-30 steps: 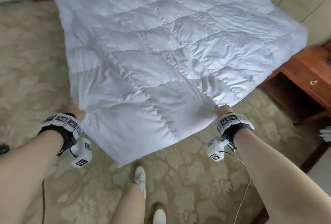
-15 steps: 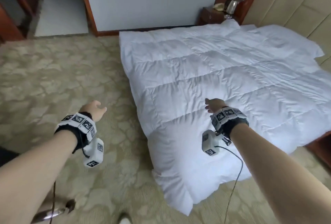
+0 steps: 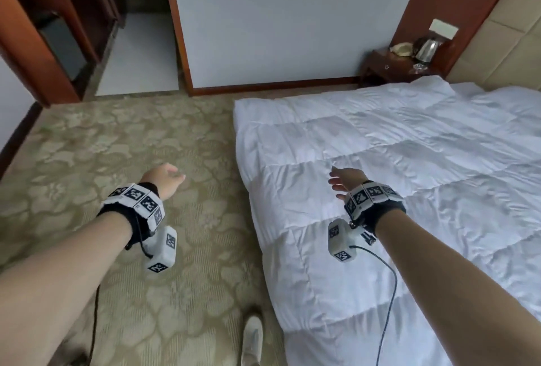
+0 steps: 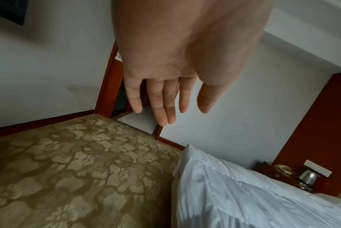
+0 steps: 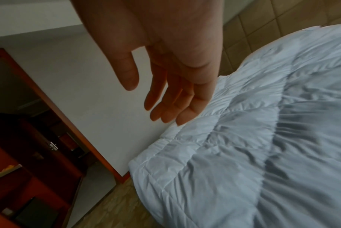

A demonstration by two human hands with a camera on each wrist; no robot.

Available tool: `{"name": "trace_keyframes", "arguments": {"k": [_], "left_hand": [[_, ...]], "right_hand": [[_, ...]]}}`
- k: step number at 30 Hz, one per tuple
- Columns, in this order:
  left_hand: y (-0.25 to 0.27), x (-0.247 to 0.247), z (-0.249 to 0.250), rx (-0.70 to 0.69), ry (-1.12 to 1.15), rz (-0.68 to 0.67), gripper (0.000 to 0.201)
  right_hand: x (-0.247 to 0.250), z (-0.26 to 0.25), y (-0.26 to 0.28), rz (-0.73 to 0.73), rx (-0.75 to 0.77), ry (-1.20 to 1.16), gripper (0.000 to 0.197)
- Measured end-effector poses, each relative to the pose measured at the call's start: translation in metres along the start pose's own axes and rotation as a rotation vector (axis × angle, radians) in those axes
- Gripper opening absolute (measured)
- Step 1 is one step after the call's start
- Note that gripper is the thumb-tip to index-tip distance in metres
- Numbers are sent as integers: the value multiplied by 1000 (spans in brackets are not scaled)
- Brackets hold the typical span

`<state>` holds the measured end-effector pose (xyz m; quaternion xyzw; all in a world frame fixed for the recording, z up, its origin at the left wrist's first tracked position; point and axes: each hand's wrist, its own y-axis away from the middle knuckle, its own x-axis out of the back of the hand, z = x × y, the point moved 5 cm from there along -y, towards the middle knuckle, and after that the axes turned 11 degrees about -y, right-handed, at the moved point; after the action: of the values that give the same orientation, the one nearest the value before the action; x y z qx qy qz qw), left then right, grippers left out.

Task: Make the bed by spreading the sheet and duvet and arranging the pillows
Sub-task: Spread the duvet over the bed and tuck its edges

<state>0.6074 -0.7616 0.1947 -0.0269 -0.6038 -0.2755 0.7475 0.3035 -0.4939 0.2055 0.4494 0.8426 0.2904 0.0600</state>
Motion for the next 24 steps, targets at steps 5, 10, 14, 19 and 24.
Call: {"name": "trace_keyframes", "arguments": {"k": [5,10,14,19,24], "left_hand": [[-116,49,27,8,-11,47,45],[-234,93,41,30,39,43,45],[-349,107,44,52,60,5,47],[-516,115,67,-30,49,-89,51],[-670,143,110,-144,10,-138,49]], "right_hand": [[-69,-90,-115,-40,0,-65,32],[-143,-172,-204,-90,5,-82,30],[-190,-222,-285,-82,-4,-54,26],[-232,-268,-406,22,-47,-76,26],[-264,-310,-505,147,-108,-166,17]]}}
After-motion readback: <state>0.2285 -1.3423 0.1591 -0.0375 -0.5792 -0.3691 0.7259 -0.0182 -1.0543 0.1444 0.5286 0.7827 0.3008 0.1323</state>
